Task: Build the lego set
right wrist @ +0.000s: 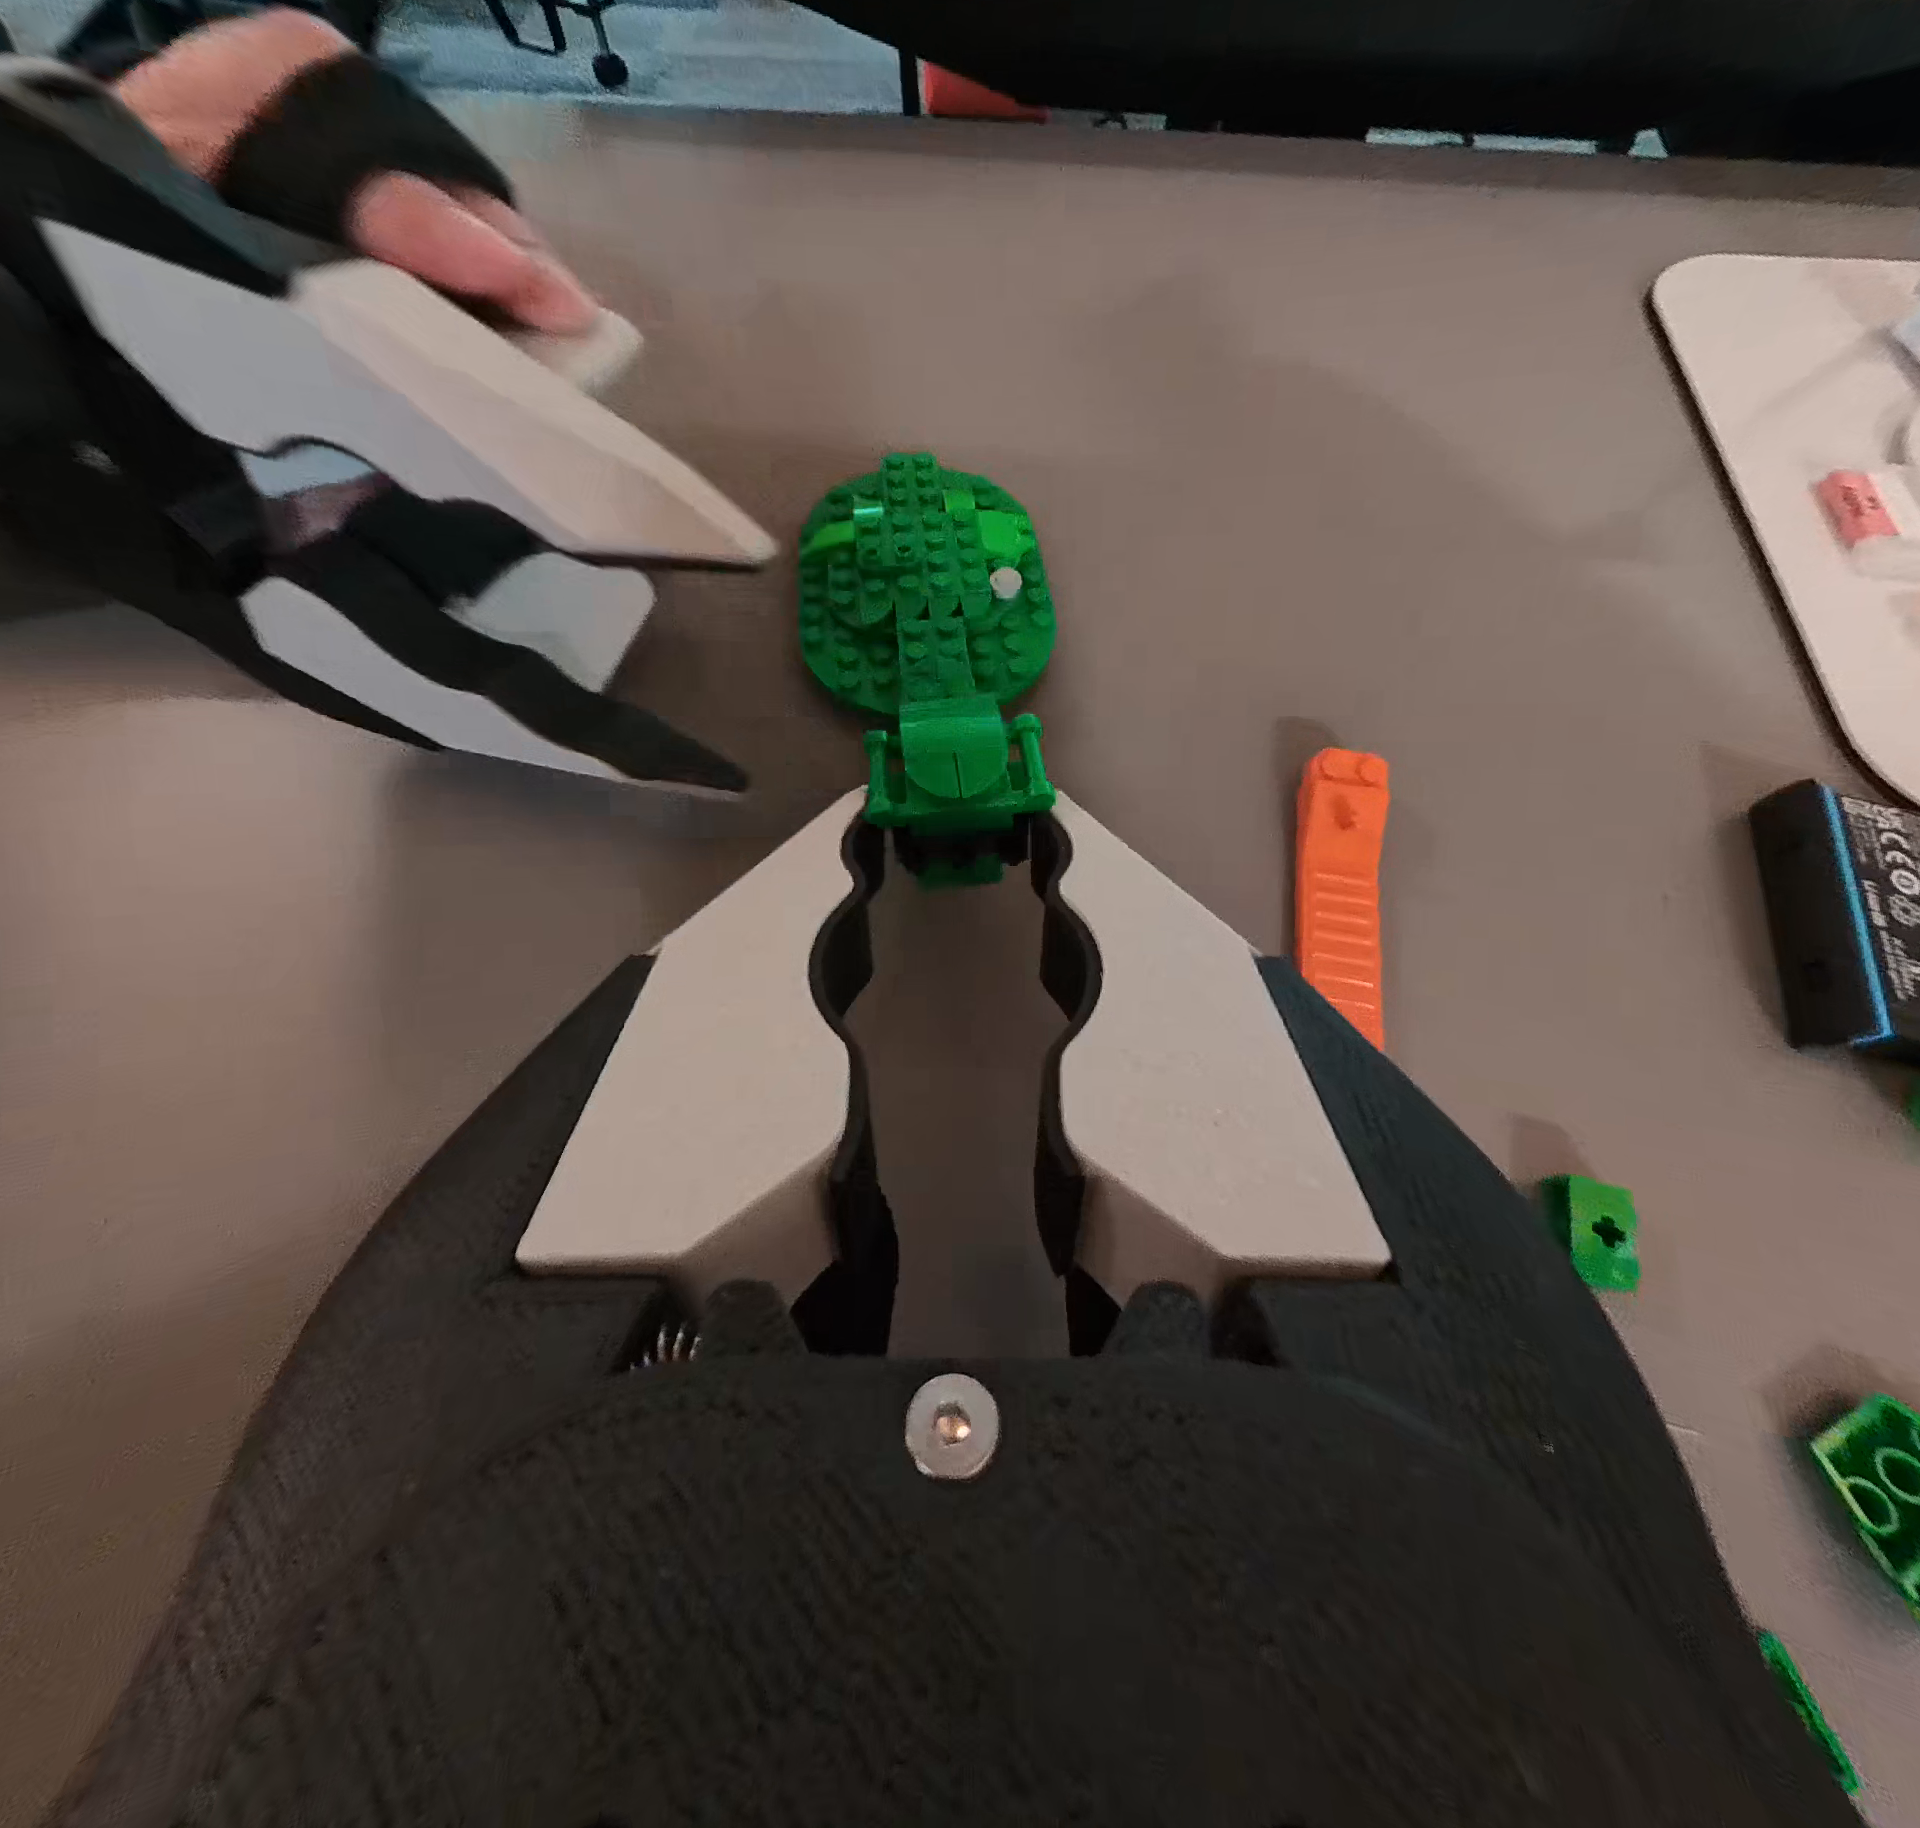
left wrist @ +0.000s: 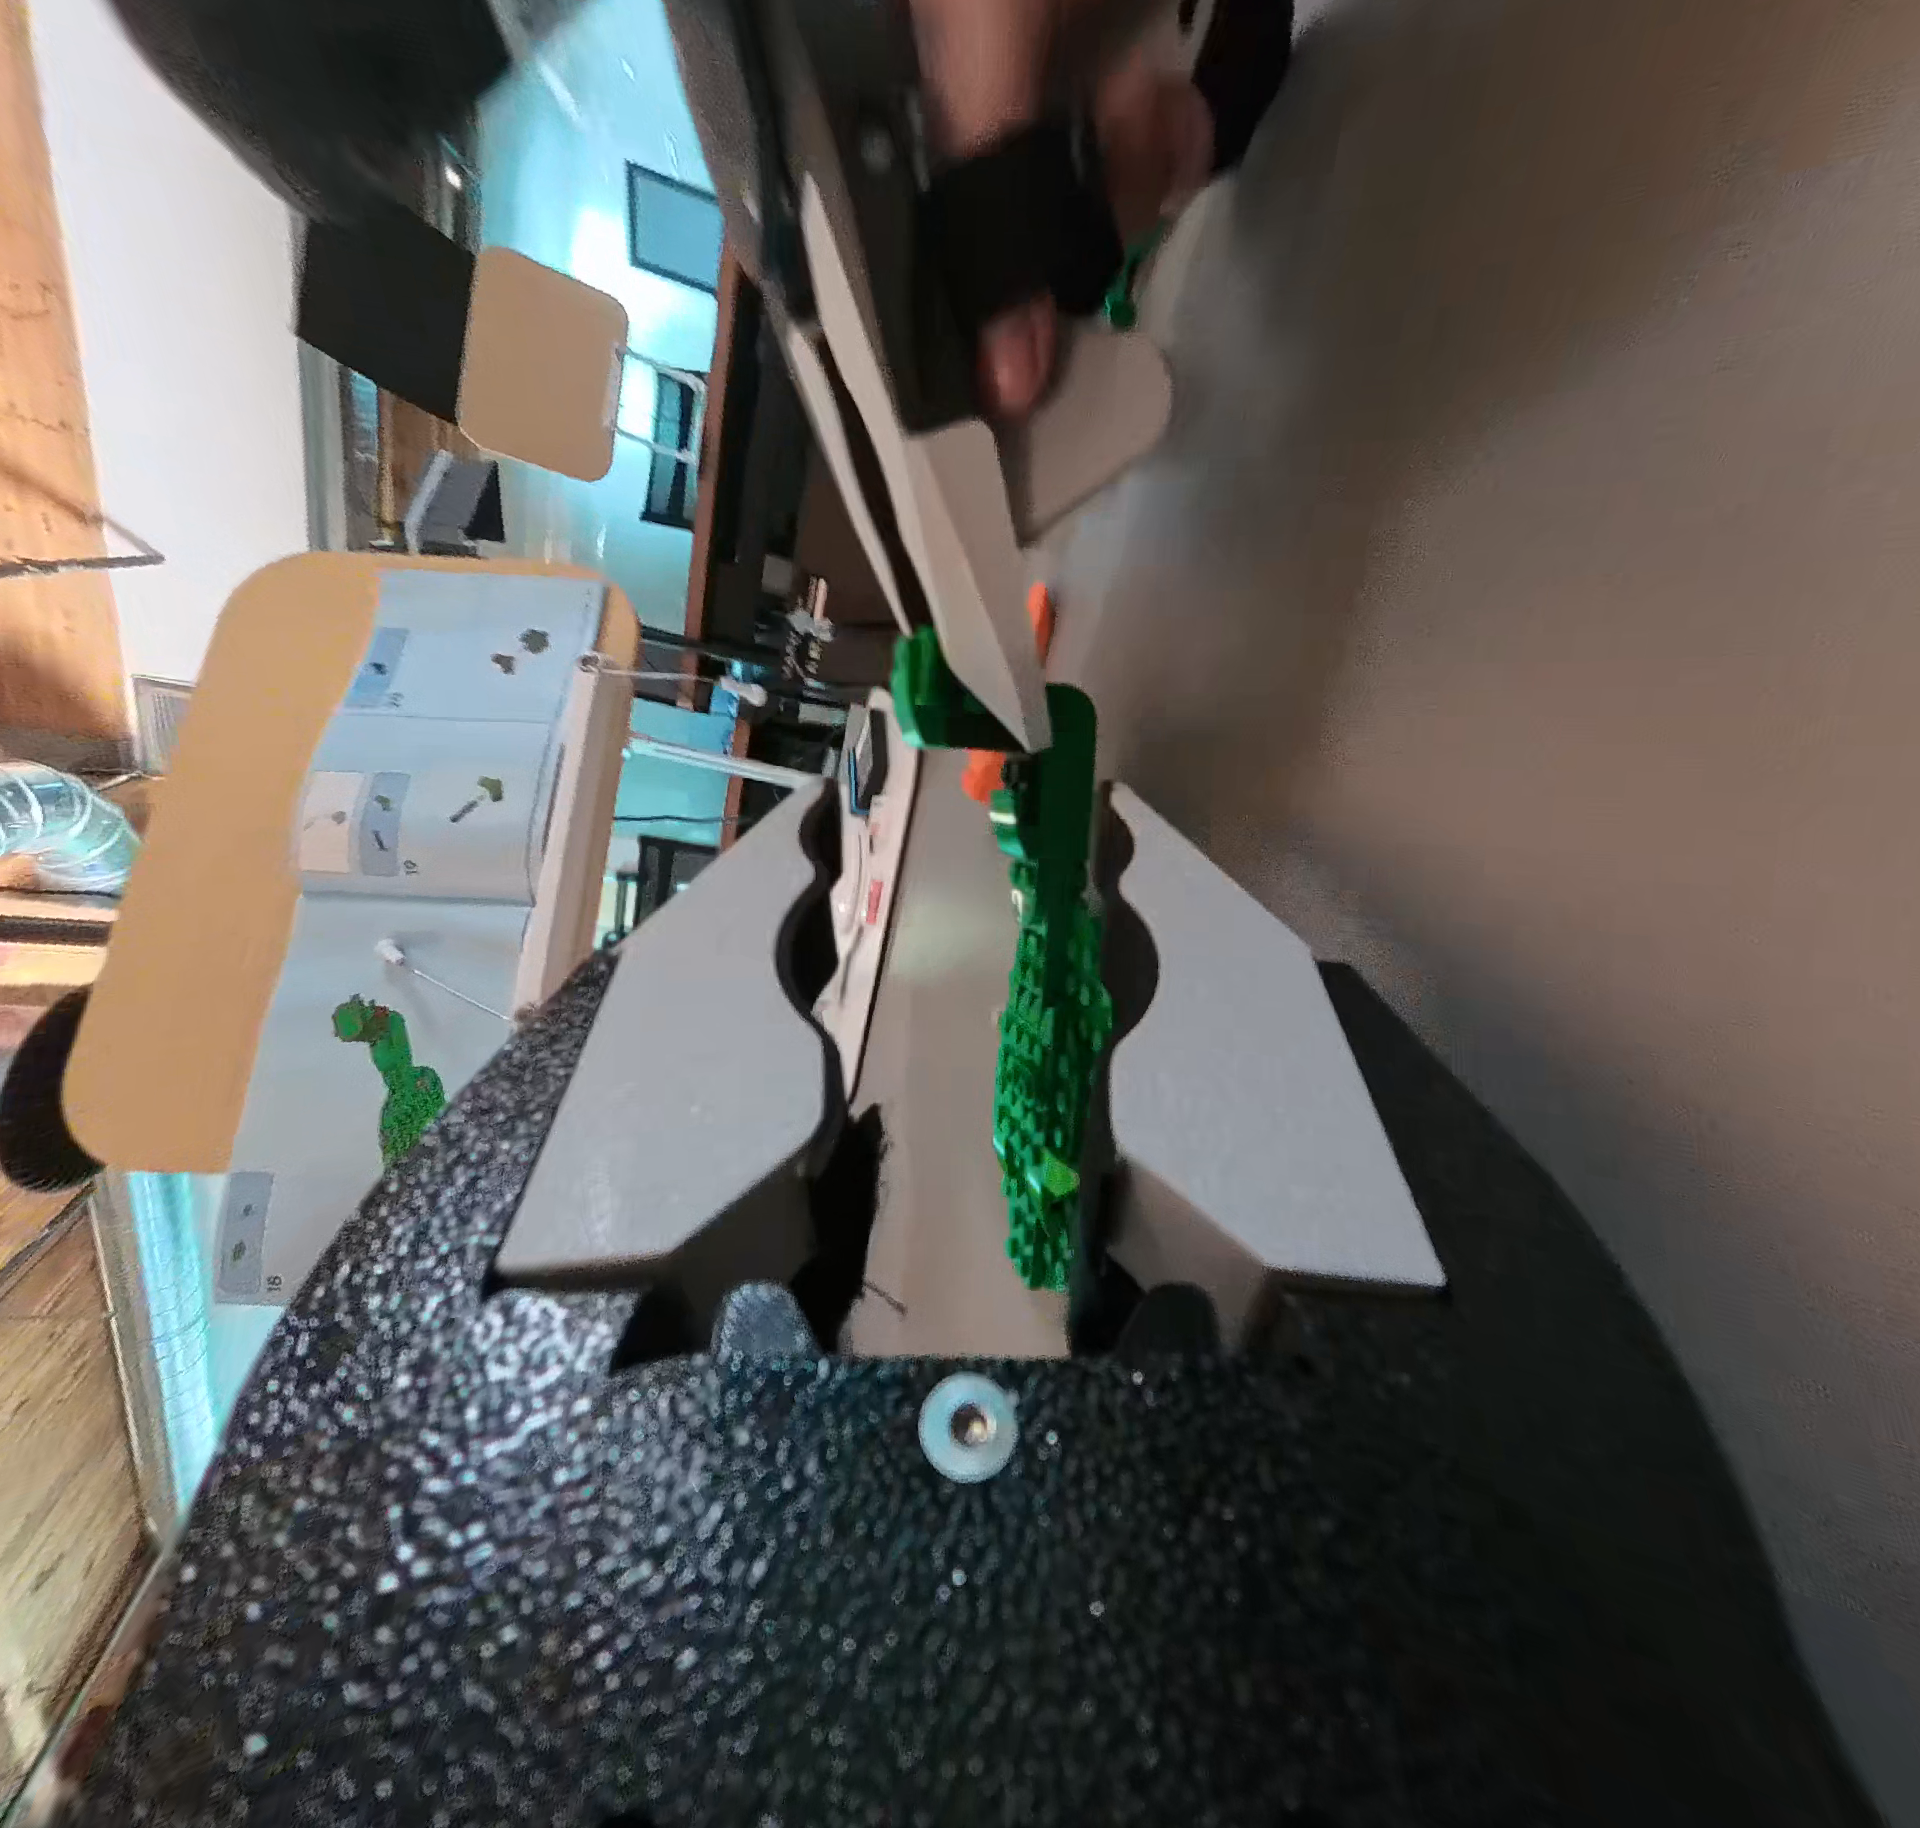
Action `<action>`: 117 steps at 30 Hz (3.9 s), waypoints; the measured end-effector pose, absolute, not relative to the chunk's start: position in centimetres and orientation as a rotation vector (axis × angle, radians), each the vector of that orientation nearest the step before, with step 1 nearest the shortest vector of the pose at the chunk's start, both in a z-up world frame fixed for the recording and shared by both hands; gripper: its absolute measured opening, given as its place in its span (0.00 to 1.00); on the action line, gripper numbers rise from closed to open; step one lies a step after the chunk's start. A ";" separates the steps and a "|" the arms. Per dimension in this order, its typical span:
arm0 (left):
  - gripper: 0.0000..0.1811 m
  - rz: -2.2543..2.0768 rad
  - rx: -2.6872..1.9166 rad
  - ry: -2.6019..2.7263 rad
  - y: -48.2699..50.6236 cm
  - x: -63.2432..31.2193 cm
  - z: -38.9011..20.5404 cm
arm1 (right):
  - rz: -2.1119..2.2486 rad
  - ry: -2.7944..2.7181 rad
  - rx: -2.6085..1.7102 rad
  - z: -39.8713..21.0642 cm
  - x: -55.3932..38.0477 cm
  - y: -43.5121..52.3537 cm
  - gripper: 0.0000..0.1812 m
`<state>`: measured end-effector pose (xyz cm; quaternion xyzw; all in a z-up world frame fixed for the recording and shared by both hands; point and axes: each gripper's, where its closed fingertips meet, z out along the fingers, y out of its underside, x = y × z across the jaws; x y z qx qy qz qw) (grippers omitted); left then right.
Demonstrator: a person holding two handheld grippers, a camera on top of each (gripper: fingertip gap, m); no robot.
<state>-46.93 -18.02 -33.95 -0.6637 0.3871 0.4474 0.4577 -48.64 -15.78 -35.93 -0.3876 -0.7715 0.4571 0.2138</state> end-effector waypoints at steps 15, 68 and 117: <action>0.25 0.954 -1.427 0.628 -19.8 -47.6 -29.4 | 1.075 -1.476 -1.291 -23.5 -41.4 -5.2 0.34; 0.29 0.193 -1.144 0.085 -8.4 -40.1 -23.1 | 0.977 -1.467 -2.145 -38.5 -39.6 10.7 0.09; 0.10 0.257 -1.384 0.682 -6.1 -31.3 -28.8 | 1.724 -1.135 -1.513 -26.6 -29.4 -2.4 0.15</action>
